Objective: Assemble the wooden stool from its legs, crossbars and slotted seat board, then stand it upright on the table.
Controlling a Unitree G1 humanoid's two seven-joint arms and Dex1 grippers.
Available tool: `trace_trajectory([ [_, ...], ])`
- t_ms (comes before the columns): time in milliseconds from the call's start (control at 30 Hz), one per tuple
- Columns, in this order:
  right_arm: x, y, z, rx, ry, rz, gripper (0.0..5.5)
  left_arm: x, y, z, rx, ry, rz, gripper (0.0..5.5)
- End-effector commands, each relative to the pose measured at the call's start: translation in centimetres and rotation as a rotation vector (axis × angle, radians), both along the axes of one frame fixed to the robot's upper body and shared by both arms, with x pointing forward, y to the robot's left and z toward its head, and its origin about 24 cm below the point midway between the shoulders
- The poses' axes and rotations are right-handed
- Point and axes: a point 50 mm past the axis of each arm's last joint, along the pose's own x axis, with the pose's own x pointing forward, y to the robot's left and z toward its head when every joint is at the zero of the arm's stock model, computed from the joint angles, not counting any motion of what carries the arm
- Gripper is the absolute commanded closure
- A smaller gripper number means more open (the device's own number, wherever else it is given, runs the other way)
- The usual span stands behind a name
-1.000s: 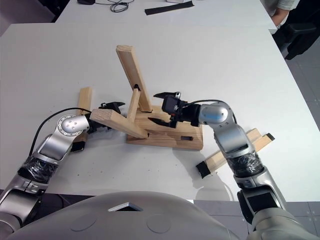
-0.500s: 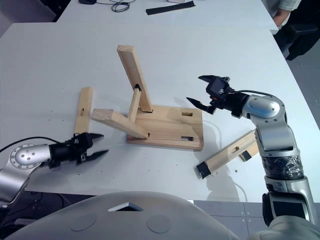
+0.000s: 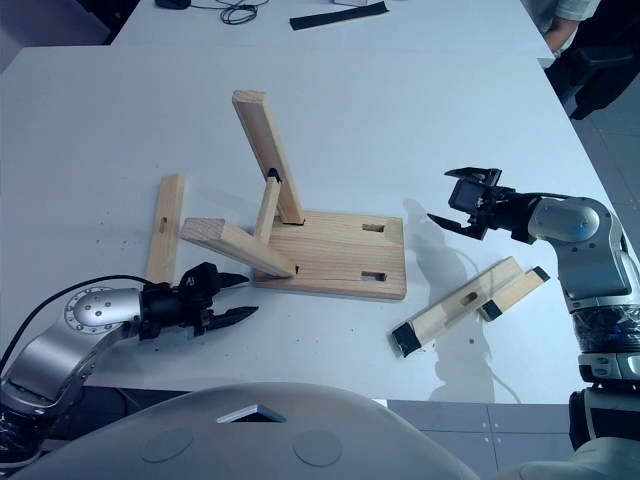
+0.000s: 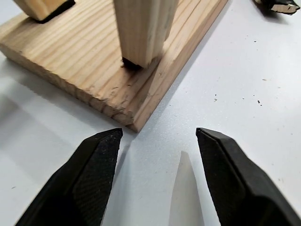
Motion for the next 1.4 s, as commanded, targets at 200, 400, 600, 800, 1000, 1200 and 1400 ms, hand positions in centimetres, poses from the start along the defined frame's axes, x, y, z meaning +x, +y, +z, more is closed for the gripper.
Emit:
trace_trajectory([
  [200, -2.8, 2.4, -2.0, 0.042, 0.179, 0.163, 1.44, 1.5, 0.2, -1.2, 0.071, -0.031, 0.064, 2.57],
  [400, -3.1, 3.9, -1.8, 0.107, 0.176, 0.183, 1.44, 3.3, 0.7, -1.6, 0.125, -0.089, 0.122, 2.57],
  [600, -3.8, 5.0, -1.0, 0.166, 0.196, 0.23, 1.44, 6.0, 1.4, -1.3, 0.192, -0.2, 0.185, 2.57],
  [800, -4.2, 5.7, 0.5, 0.256, 0.243, 0.275, 1.44, 8.4, 2.1, -0.6, 0.229, -0.286, 0.259, 2.57],
  [1000, -0.2, 4.3, 2.9, 0.308, 0.086, 0.124, 1.44, 9.2, 2.1, -0.5, 0.245, -0.322, 0.279, 2.57],
  [1200, 3.0, 3.3, 0.9, 0.228, -0.048, -0.001, 1.44, 8.5, 1.1, -0.2, 0.212, -0.311, 0.235, 2.57],
  [1400, 2.1, 5.3, -3.8, 0.133, -0.001, 0.139, 1.44, 4.3, -0.3, 1.1, 0.117, -0.182, 0.041, 2.57],
])
